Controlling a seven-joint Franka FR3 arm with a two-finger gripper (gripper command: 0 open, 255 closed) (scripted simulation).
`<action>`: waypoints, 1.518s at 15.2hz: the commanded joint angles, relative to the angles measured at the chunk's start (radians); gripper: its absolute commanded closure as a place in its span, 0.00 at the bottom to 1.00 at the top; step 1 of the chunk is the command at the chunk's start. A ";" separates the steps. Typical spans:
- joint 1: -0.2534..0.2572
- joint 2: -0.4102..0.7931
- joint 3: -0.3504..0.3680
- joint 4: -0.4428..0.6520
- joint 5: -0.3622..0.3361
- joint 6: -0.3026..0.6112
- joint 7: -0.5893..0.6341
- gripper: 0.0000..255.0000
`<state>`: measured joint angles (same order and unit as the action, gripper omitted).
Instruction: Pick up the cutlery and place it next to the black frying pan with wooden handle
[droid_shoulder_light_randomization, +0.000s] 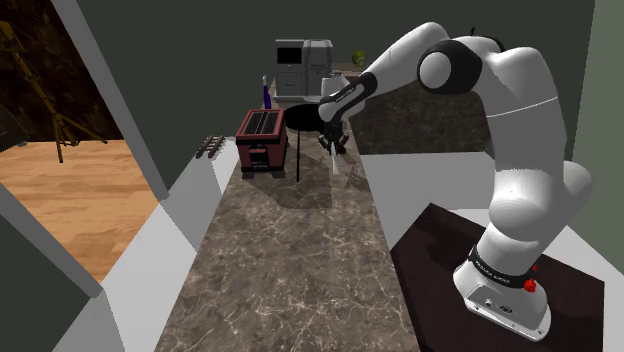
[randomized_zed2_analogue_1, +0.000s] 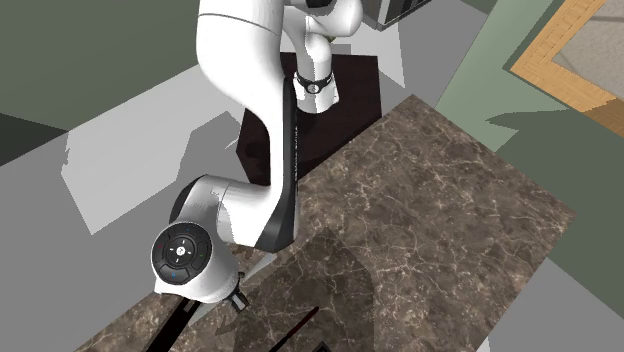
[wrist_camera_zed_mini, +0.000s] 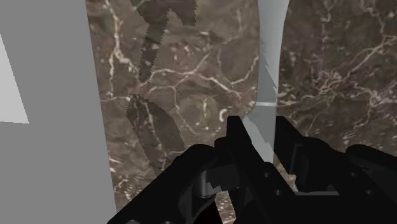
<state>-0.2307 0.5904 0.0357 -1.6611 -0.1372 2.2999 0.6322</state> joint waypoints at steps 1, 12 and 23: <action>0.000 0.018 -0.001 -0.002 -0.002 0.021 0.002 1.00; 0.003 0.095 -0.008 -0.003 -0.011 0.099 0.013 1.00; 0.003 0.095 -0.008 -0.003 -0.011 0.099 0.013 0.00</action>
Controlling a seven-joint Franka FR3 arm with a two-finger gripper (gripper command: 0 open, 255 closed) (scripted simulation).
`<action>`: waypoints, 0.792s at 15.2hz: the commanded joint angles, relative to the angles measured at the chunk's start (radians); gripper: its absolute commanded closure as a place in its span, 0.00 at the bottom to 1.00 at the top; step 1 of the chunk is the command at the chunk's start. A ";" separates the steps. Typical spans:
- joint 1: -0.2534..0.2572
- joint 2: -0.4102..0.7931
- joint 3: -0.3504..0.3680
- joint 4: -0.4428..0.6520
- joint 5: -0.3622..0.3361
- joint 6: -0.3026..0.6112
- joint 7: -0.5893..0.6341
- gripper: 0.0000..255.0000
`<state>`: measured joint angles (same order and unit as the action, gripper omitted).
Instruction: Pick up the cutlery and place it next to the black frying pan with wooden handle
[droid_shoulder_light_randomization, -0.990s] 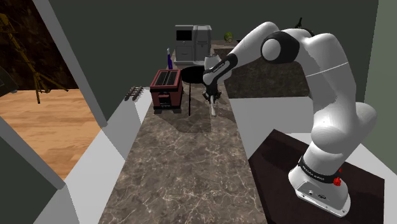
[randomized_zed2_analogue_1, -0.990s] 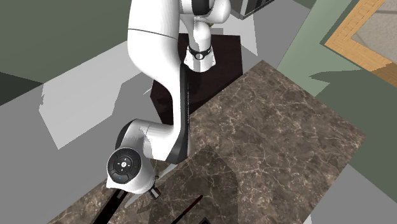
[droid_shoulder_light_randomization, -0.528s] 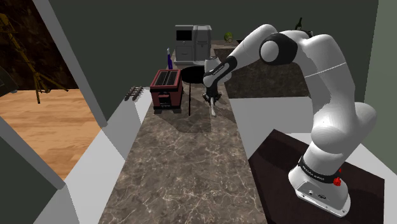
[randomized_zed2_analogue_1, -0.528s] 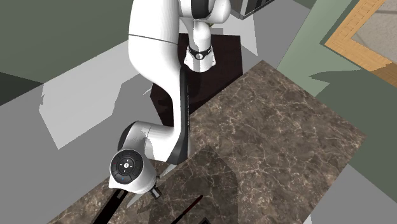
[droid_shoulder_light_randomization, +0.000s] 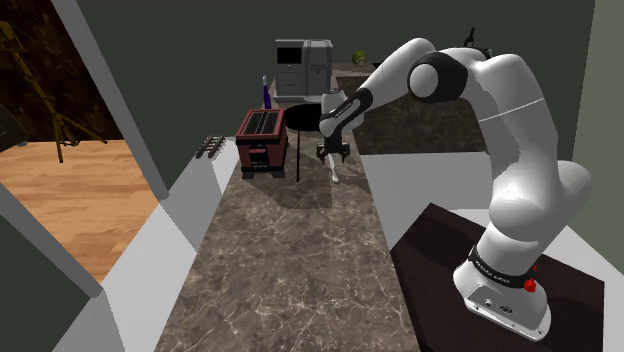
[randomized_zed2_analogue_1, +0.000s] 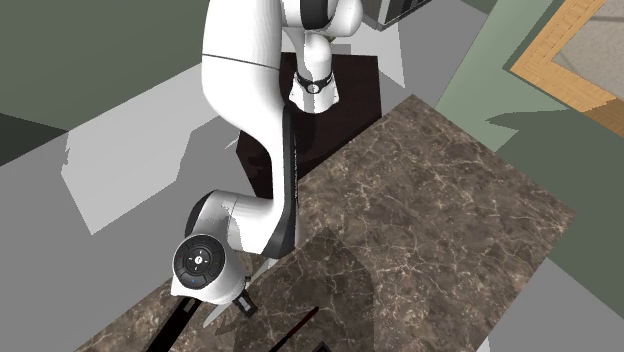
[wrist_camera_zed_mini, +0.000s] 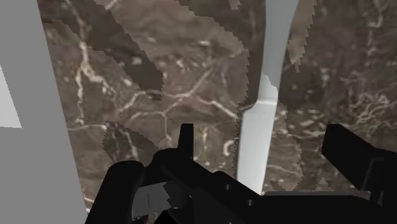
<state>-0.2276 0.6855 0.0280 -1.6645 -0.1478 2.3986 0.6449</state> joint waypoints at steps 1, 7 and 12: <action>0.000 0.000 0.000 0.000 0.000 0.000 0.000 0.00; 0.002 -0.090 0.007 -0.011 0.008 -0.079 -0.005 0.00; 0.002 -0.090 0.007 -0.011 0.008 -0.079 -0.005 0.00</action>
<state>-0.2260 0.5959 0.0353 -1.6753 -0.1399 2.3196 0.6403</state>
